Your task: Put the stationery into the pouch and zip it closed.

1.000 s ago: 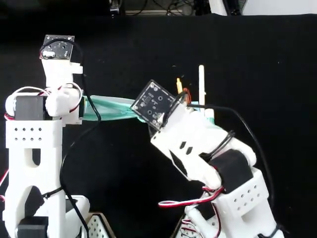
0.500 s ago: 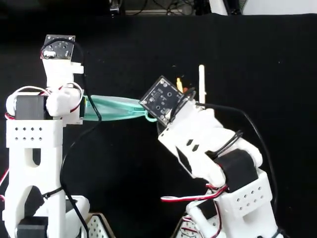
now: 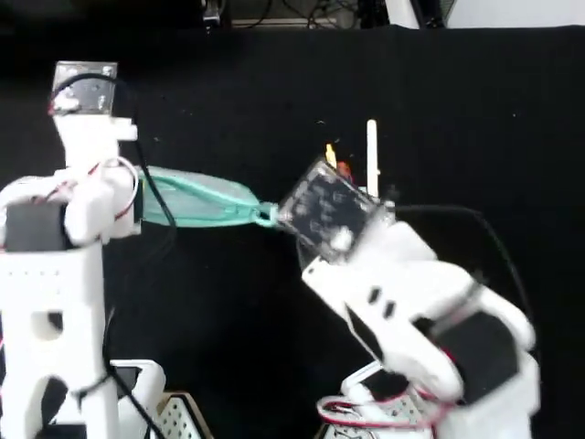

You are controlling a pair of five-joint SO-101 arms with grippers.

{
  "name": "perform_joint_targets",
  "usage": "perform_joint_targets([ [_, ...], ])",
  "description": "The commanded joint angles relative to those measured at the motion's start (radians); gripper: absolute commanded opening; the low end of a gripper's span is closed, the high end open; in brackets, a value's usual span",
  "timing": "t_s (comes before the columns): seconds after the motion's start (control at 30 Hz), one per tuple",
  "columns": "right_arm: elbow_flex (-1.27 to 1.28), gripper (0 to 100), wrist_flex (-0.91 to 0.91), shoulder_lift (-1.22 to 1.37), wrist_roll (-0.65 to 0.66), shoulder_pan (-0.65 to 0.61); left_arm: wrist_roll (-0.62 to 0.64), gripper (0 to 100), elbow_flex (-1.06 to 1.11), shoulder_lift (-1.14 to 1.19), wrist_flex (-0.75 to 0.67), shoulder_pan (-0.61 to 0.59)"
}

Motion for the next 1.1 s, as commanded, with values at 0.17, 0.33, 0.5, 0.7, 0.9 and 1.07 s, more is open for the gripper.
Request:
perform_joint_targets([
  [0.17, -0.054, 16.5, -0.017, -0.001, -0.137, 0.144, 0.006, 3, 0.125, -0.333, -0.005, -0.012],
  [0.33, 0.231, 16.2, -0.186, -0.002, -0.137, 0.275, 0.005, 3, 0.305, -0.485, -0.089, -0.019],
  [0.5, 0.578, 16.1, -0.483, 0.004, -0.129, 0.374, 0.005, 3, 0.530, -0.638, -0.227, -0.019],
  [0.7, 0.866, 13.3, -0.778, 0.007, -0.129, 0.390, 0.006, 3, 0.687, -0.850, -0.292, -0.019],
  [0.9, 0.901, 13.3, -0.878, 0.111, -0.089, 0.390, 0.006, 3, 0.789, -0.984, -0.295, -0.013],
  [1.07, 0.760, 13.2, -0.868, 0.403, -0.107, 0.405, 0.005, 3, 0.811, -0.968, -0.295, -0.013],
])
